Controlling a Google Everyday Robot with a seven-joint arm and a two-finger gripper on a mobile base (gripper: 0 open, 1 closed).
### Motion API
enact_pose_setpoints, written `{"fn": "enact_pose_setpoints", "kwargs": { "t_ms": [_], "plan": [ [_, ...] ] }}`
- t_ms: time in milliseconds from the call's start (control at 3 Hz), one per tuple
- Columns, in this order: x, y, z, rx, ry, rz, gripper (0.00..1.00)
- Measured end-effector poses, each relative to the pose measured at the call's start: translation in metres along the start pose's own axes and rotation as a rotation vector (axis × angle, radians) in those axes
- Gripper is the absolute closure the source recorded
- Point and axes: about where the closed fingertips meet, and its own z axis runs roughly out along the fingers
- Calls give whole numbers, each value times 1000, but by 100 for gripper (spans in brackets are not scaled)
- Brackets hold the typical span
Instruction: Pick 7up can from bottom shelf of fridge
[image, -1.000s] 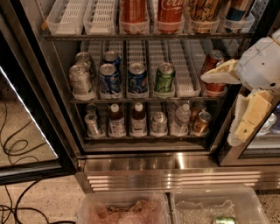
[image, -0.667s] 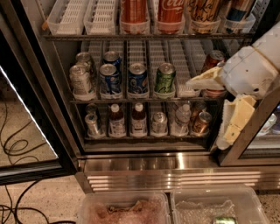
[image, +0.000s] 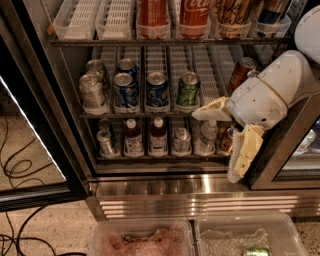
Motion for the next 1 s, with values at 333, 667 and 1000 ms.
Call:
{"fn": "enact_pose_setpoints", "kwargs": {
  "t_ms": [333,667,1000],
  "plan": [
    [14,-12,16,25,-1,79,0],
    [19,-2,36,115,-34,213,0],
    [42,0,55,141,-28,266,0]
  ]
}}
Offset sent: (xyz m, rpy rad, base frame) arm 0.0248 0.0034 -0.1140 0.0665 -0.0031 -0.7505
